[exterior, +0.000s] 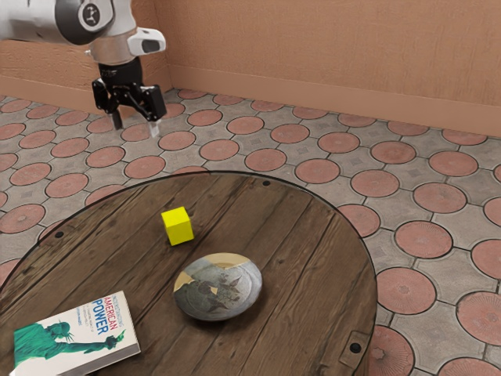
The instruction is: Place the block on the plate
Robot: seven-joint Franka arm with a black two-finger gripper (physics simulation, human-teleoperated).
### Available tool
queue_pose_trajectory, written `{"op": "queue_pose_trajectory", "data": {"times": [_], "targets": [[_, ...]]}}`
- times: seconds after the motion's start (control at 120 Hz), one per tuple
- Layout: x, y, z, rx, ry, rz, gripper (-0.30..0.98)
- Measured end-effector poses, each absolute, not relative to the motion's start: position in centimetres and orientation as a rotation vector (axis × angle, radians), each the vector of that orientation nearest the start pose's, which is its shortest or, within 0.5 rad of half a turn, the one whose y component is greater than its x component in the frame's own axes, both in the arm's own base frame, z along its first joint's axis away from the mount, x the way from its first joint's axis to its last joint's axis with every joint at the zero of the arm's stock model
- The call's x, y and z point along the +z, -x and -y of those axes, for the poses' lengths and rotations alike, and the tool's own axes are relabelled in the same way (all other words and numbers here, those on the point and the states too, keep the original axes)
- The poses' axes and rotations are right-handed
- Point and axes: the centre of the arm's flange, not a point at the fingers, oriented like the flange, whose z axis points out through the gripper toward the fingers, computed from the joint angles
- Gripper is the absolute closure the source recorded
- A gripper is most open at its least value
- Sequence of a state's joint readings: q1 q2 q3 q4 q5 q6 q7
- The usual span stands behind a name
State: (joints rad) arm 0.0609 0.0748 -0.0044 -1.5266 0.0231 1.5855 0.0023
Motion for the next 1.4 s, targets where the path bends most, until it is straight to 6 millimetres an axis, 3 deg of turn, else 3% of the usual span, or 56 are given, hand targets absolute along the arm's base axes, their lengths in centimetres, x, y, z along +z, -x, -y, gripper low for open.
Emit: {"op": "queue_pose_trajectory", "data": {"times": [0.133, 0.3, 0.425, 0.542, 0.625, 0.725, 0.883, 1.033, 1.267, 1.4], "targets": [[60.6, -57.6, -4.3, 0.020, 3.115, 0.098, 0.00], [59.8, -57.8, -5.2, 0.048, 3.054, -0.028, 0.00], [53.8, -59.9, -9.6, 0.179, 3.050, -0.036, 0.00], [49.4, -60.5, -12.2, 0.247, 3.059, -0.072, 0.00], [46.3, -60.9, -15.3, 0.279, 3.080, -0.069, 0.00], [43.3, -61.8, -16.6, 0.284, 3.092, -0.125, 0.00], [39.1, -63.8, -16.5, 0.277, 3.108, -0.242, 0.00], [38.3, -65.5, -13.1, 0.222, 3.108, -0.394, 0.00], [36.1, -68.6, -12.4, 0.181, 3.104, -0.507, 0.00], [35.7, -70.3, -10.0, 0.172, 3.097, -0.601, 0.00]]}}
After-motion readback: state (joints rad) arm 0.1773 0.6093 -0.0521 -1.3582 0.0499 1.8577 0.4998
